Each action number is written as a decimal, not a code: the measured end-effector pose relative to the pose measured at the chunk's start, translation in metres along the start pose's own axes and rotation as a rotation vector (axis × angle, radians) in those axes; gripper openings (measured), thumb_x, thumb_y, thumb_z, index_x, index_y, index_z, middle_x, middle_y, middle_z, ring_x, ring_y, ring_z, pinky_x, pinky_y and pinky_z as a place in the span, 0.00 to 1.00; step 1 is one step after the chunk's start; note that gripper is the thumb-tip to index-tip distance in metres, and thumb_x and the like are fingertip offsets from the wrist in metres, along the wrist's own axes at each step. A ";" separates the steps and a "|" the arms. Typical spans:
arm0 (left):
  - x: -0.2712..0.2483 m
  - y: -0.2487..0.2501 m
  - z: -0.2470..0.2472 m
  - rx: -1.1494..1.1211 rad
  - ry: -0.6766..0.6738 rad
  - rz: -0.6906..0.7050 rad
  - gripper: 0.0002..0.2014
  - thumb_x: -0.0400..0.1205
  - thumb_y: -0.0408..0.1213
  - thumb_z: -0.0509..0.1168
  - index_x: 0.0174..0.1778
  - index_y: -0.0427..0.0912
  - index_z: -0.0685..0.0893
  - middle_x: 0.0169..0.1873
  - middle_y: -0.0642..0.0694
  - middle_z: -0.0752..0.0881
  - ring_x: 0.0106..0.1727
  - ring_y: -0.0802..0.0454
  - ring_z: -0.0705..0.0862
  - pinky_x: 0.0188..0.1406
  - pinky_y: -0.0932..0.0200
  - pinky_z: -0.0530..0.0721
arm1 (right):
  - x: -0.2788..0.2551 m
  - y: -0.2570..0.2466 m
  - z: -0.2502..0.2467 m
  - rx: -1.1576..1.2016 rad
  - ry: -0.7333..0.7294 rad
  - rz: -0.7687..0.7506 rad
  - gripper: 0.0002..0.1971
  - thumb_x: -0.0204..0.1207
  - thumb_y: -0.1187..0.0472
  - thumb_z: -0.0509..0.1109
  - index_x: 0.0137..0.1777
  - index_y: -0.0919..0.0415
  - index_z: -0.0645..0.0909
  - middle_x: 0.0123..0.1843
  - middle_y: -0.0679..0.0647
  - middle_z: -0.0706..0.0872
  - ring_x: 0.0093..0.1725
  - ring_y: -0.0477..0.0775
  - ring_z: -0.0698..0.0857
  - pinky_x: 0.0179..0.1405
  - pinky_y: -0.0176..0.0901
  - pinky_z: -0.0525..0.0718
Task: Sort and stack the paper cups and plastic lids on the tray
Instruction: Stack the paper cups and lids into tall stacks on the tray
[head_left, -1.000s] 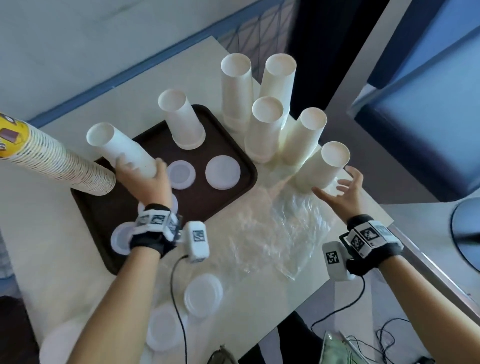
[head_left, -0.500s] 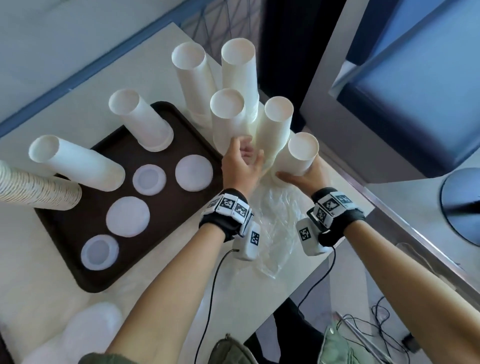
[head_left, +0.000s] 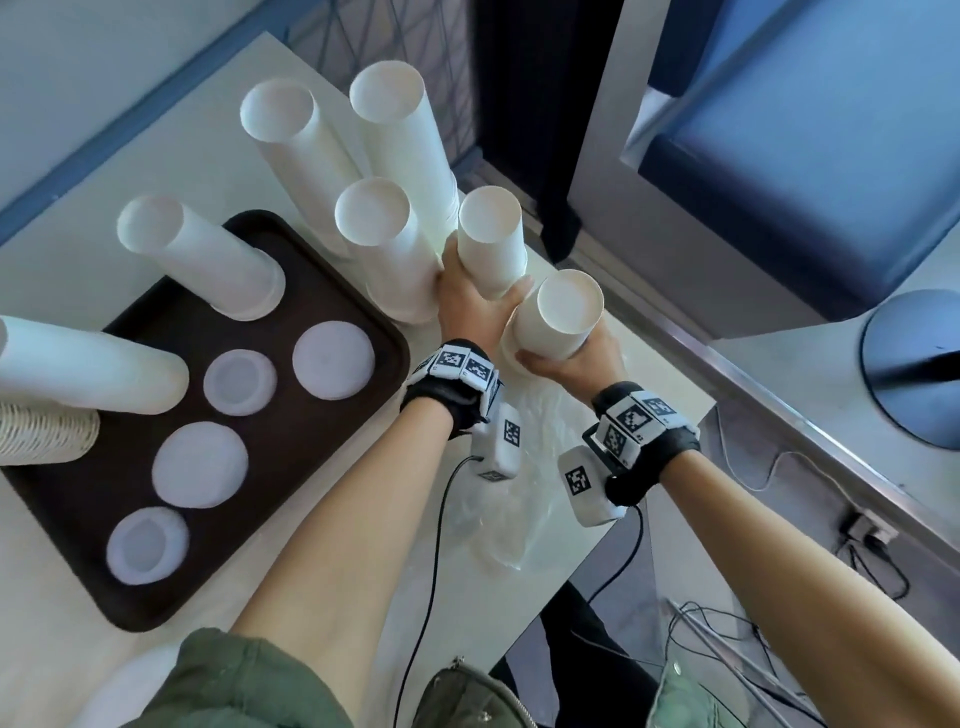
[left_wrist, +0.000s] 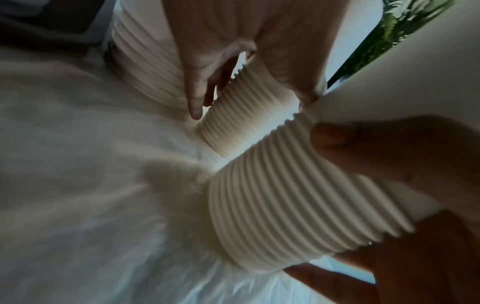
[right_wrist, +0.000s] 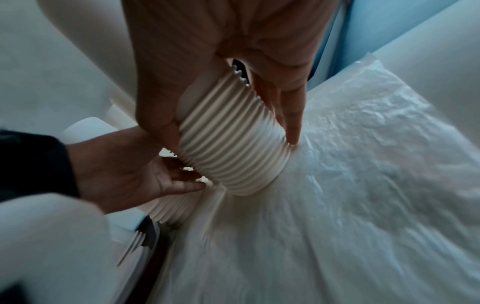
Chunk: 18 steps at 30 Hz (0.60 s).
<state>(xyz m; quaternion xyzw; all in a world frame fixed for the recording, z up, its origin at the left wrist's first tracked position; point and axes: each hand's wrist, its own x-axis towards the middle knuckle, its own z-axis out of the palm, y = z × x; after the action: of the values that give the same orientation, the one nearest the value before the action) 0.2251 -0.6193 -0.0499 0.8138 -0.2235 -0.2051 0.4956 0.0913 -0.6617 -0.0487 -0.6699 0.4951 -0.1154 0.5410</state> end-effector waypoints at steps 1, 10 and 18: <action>0.001 0.001 0.002 -0.015 0.017 -0.024 0.41 0.62 0.44 0.80 0.68 0.39 0.69 0.59 0.43 0.82 0.59 0.44 0.81 0.62 0.51 0.79 | 0.001 0.001 -0.001 0.006 -0.009 0.006 0.39 0.58 0.58 0.83 0.70 0.56 0.70 0.55 0.45 0.80 0.56 0.49 0.79 0.52 0.41 0.75; 0.005 0.001 0.005 -0.092 0.036 -0.052 0.36 0.65 0.36 0.80 0.67 0.38 0.71 0.54 0.46 0.84 0.53 0.49 0.82 0.52 0.67 0.77 | 0.004 0.004 -0.006 0.142 -0.013 0.057 0.35 0.56 0.60 0.84 0.64 0.63 0.76 0.57 0.55 0.85 0.57 0.55 0.83 0.55 0.48 0.81; -0.030 0.017 -0.037 -0.220 -0.100 0.047 0.33 0.64 0.40 0.79 0.59 0.60 0.68 0.53 0.54 0.79 0.53 0.56 0.79 0.55 0.73 0.78 | -0.023 -0.018 -0.023 0.375 -0.027 -0.017 0.23 0.52 0.58 0.81 0.49 0.49 0.80 0.48 0.50 0.86 0.50 0.53 0.85 0.55 0.58 0.85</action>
<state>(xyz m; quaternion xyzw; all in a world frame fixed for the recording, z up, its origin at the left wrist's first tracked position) 0.2189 -0.5825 -0.0156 0.7376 -0.2431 -0.2573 0.5750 0.0743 -0.6586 -0.0157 -0.5631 0.4518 -0.2011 0.6621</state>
